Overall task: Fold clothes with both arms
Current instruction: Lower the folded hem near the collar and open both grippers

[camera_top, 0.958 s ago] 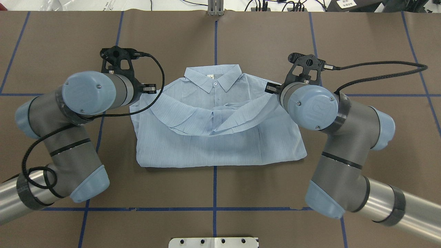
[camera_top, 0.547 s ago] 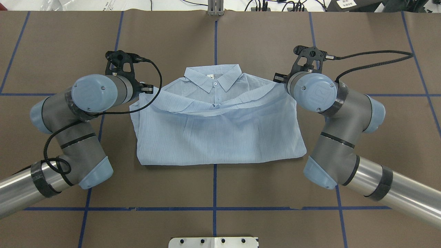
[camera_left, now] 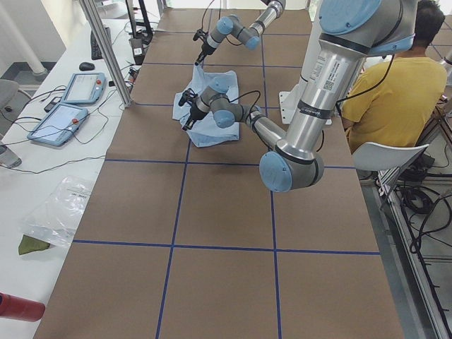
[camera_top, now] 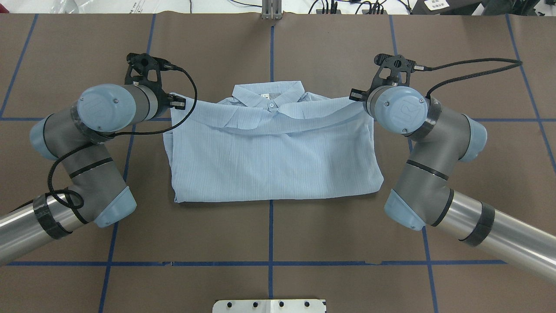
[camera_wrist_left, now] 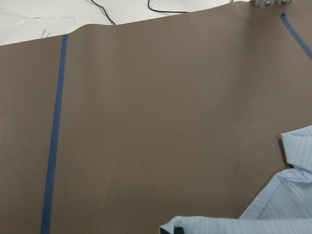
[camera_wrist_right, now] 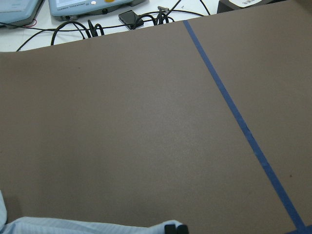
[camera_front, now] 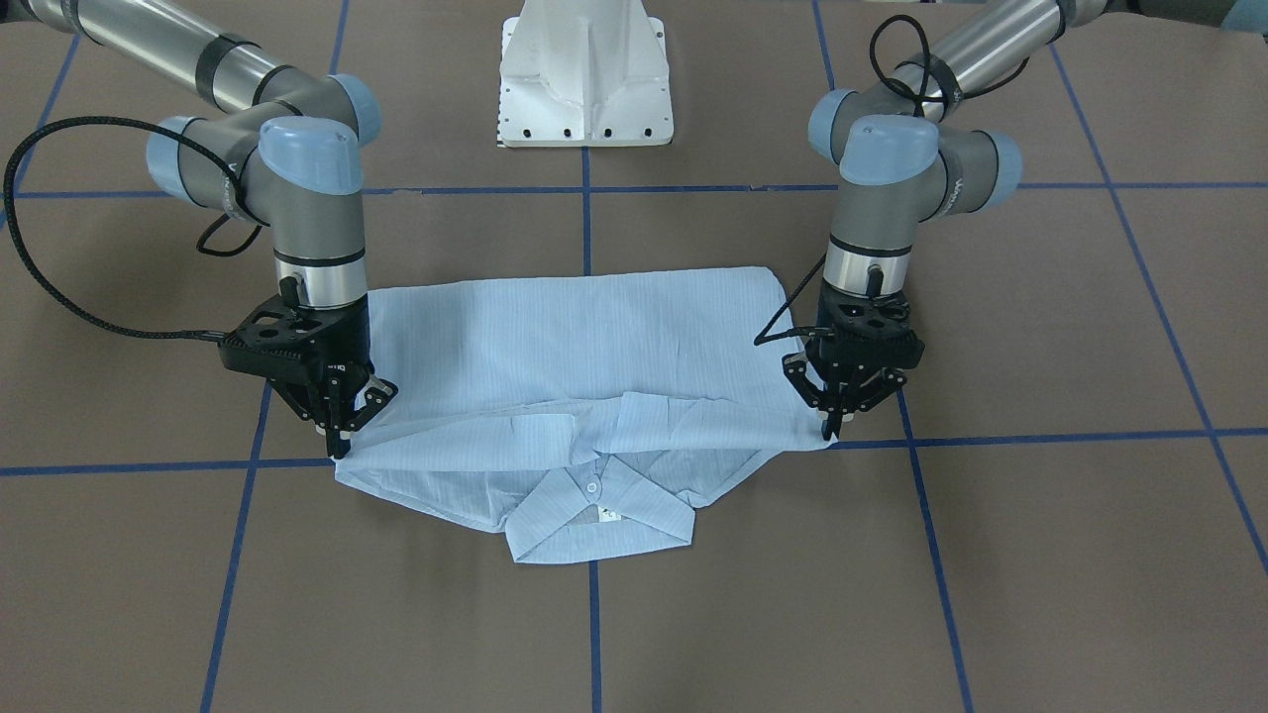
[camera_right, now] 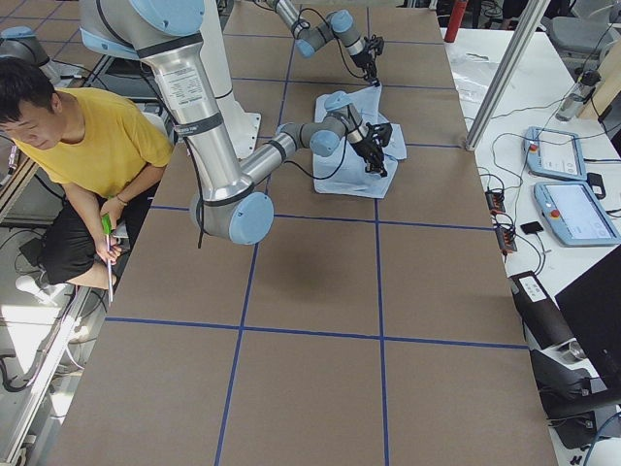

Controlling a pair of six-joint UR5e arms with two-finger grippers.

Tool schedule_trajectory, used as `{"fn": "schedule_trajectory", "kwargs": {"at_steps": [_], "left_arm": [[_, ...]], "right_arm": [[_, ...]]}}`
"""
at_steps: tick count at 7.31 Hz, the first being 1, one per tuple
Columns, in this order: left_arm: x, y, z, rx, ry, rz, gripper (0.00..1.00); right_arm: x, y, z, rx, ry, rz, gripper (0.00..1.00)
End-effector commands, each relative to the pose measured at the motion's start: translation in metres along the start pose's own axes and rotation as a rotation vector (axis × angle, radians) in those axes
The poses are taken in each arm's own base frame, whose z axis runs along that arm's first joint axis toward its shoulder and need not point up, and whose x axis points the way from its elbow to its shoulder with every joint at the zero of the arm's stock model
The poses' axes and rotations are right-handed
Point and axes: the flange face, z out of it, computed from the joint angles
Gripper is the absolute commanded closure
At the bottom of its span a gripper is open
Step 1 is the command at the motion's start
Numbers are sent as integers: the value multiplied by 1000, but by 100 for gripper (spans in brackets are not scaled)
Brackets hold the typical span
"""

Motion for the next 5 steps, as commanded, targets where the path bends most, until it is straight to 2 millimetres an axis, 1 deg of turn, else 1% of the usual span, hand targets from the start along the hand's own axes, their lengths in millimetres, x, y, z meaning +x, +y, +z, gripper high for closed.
{"fn": "schedule_trajectory", "kwargs": {"at_steps": [1,2,3,4,5], "left_arm": [[-3,1,2,-4,-2,4,88],[-8,4,3,-5,-6,47,1],[-9,4,-5,30,43,54,0],[-16,10,-16,24,120,50,0],[-23,25,-30,-12,208,54,0]], "right_arm": [[-6,-1,4,-3,2,-6,70],[-10,-1,4,-6,0,-6,1],[-13,-10,-2,-77,-31,-36,0],[-7,-28,-11,-152,-69,-57,0],[-5,-33,-17,-162,-84,-77,0]]}}
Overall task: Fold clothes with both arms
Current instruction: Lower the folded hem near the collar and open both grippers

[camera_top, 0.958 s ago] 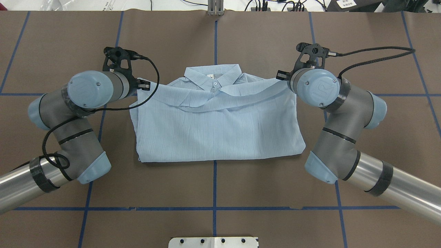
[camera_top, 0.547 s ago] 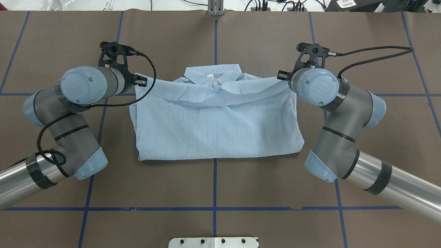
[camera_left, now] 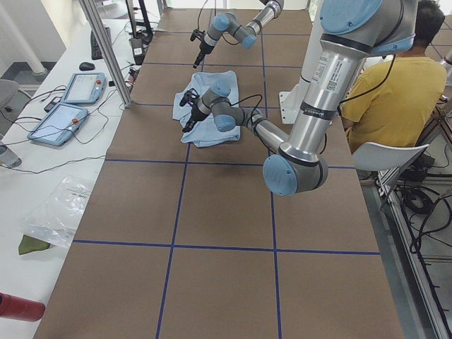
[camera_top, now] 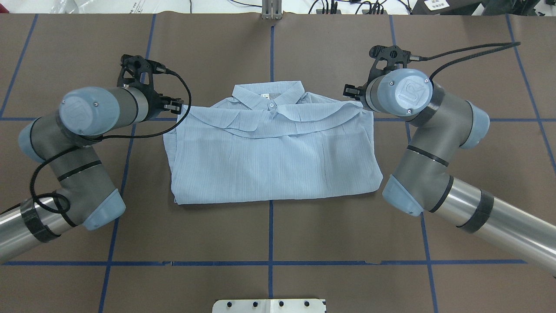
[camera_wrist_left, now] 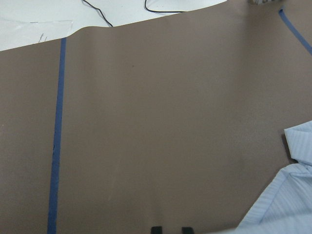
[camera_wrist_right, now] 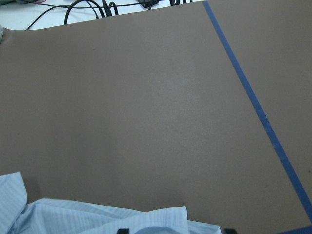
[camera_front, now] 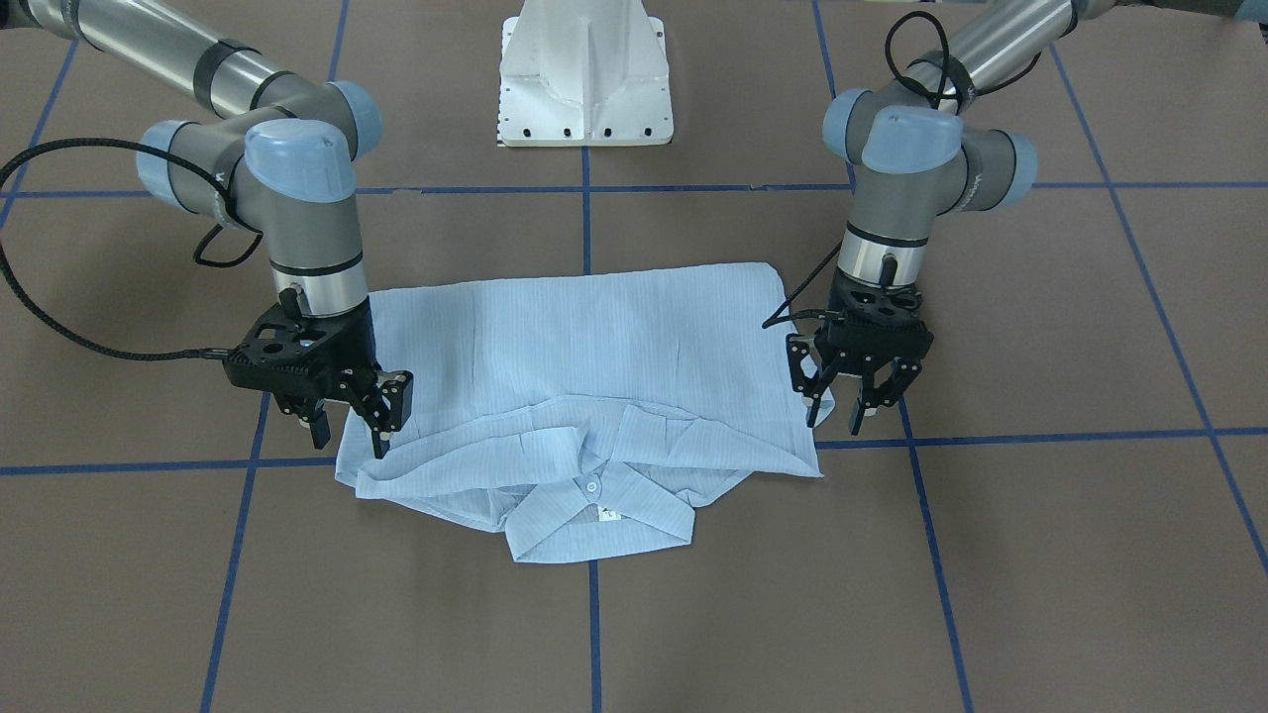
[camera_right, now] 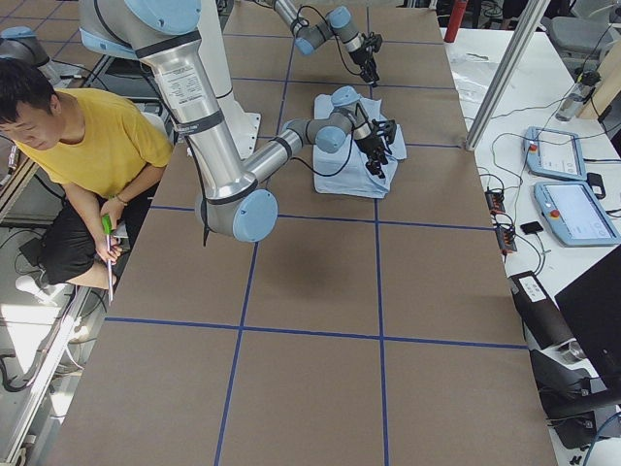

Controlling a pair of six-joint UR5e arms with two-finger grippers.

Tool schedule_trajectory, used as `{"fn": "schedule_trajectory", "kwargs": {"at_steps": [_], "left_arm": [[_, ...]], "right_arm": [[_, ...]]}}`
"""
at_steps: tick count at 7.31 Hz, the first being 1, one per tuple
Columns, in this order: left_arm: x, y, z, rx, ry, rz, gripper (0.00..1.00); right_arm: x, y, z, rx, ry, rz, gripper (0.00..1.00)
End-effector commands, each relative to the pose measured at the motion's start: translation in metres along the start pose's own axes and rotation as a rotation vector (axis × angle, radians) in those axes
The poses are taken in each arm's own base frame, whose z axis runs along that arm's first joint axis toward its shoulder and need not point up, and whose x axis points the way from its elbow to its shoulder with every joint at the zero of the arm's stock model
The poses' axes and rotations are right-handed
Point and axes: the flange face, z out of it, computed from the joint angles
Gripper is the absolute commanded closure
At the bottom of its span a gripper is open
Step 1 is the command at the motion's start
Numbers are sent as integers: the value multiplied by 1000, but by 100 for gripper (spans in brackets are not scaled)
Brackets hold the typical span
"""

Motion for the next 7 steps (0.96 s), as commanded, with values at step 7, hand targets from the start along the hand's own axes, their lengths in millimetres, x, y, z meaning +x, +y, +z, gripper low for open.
{"fn": "schedule_trajectory", "kwargs": {"at_steps": [7], "left_arm": [[52,172,-58,-228,180,-270,17]], "right_arm": [[2,-9,-22,-41,-53,-27,0]]}}
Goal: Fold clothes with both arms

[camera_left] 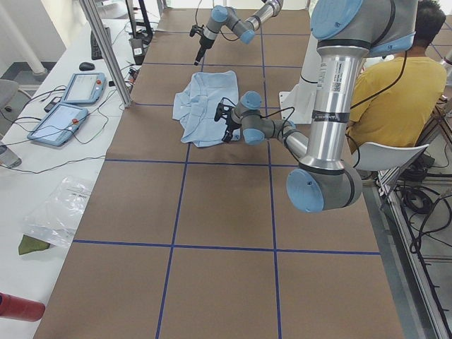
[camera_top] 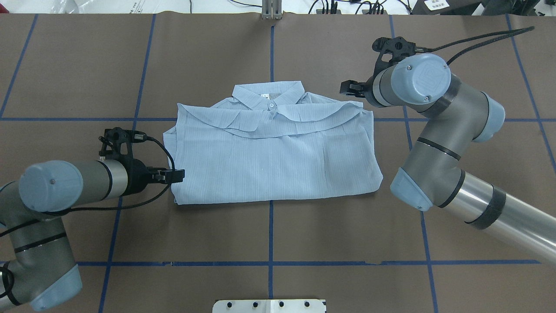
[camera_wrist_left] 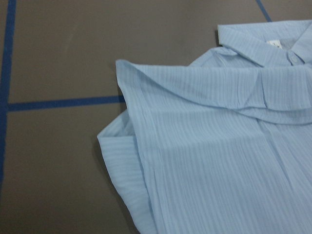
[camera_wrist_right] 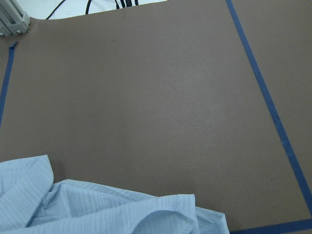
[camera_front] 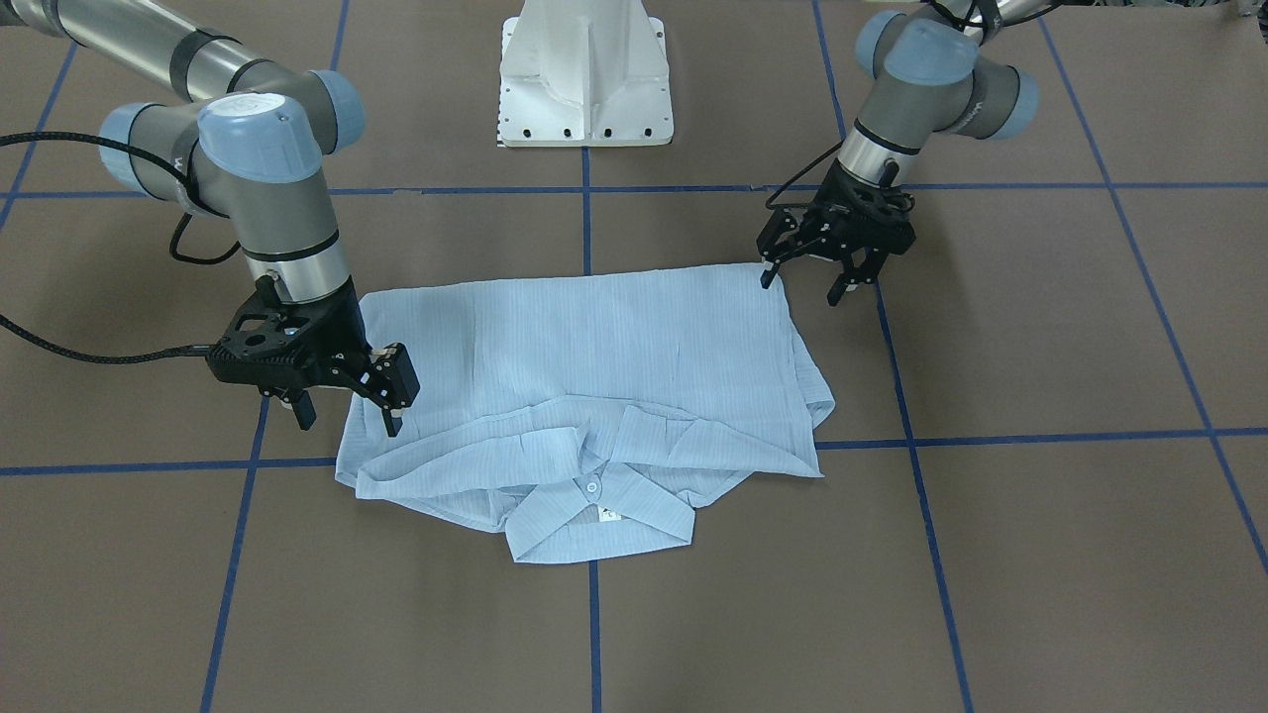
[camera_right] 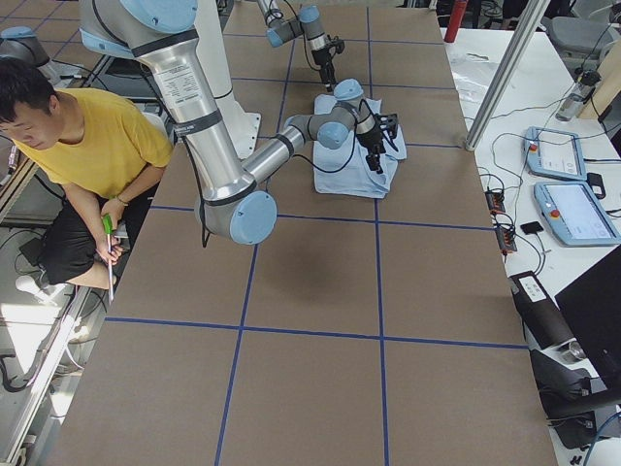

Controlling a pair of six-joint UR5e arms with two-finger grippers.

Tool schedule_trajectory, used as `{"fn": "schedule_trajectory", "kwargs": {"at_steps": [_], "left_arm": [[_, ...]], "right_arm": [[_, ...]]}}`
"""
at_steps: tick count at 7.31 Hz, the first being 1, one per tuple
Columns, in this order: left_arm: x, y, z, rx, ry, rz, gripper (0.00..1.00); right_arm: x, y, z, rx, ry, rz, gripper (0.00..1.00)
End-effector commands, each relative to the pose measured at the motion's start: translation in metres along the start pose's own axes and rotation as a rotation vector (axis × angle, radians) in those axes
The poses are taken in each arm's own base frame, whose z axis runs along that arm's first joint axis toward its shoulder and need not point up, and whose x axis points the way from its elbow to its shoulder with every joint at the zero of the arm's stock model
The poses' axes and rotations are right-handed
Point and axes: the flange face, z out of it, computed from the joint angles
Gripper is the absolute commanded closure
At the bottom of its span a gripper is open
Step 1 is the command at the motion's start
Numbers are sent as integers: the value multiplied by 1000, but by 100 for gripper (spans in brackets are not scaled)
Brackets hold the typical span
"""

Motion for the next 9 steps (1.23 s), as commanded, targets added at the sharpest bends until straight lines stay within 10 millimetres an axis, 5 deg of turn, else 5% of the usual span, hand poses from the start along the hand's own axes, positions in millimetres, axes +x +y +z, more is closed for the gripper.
{"fn": "schedule_trajectory", "kwargs": {"at_steps": [1,3,4,5,8,9], "left_arm": [[13,35,13,-37,-1,-35,39],[17,42,15,-49,1,-29,51],[20,41,14,-48,9,-29,69],[24,41,10,-45,18,-30,100],[24,35,-3,-32,33,-30,100],[8,34,-6,-31,9,-25,100]], "right_arm": [[-1,0,-2,3,-5,9,0],[-1,0,-3,3,-6,11,0],[-1,0,-3,3,-6,11,0],[-1,0,-3,3,-6,11,0],[-1,1,-2,3,-5,14,0],[-2,1,-2,4,-6,15,0]]}}
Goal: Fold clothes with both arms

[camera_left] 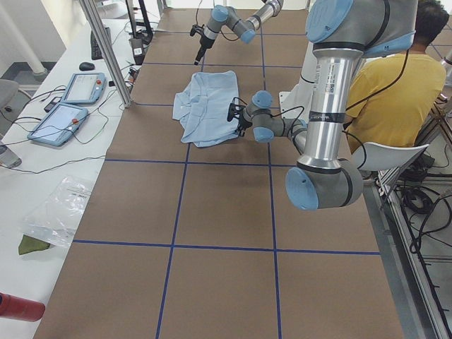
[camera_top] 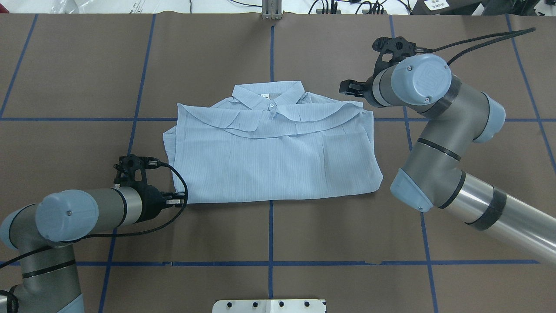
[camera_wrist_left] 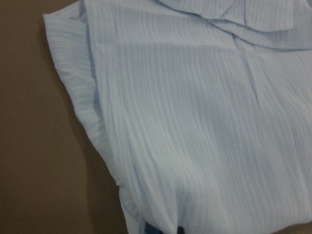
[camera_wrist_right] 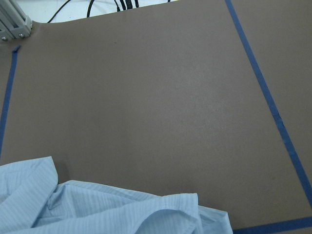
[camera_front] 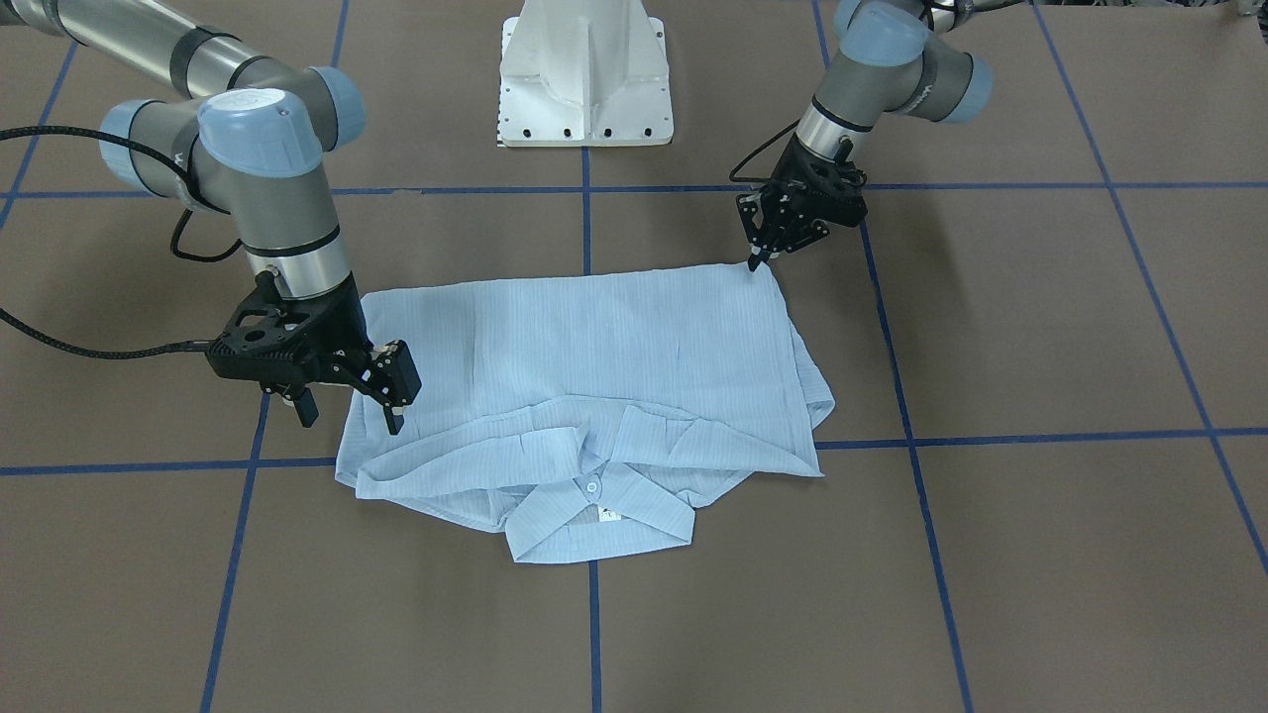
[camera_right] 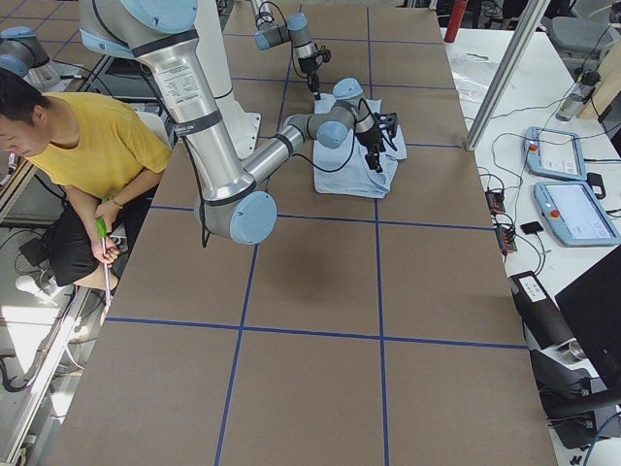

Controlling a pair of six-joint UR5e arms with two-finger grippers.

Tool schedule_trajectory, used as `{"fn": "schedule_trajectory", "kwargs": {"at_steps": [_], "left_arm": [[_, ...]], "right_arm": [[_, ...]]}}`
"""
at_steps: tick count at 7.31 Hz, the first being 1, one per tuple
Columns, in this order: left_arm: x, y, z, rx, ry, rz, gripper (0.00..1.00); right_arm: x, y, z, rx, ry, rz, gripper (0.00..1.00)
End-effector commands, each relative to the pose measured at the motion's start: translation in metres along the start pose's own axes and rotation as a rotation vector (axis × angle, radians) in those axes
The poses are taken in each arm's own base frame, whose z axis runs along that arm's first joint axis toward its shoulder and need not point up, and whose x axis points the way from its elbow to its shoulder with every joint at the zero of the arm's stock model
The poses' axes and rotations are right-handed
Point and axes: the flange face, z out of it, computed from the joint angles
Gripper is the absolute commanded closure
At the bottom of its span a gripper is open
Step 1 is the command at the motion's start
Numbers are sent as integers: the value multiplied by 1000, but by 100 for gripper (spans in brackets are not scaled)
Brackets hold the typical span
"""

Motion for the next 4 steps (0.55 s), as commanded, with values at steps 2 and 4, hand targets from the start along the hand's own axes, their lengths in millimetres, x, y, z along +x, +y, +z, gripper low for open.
{"fn": "schedule_trajectory", "kwargs": {"at_steps": [2,4], "left_arm": [[-71,-46,-22,73,-113,116,100],[-152,-126,-24,164,-282,229,100]], "right_arm": [[-3,2,-1,-1,-4,1,0],[-5,4,-4,-2,-12,-3,0]]}}
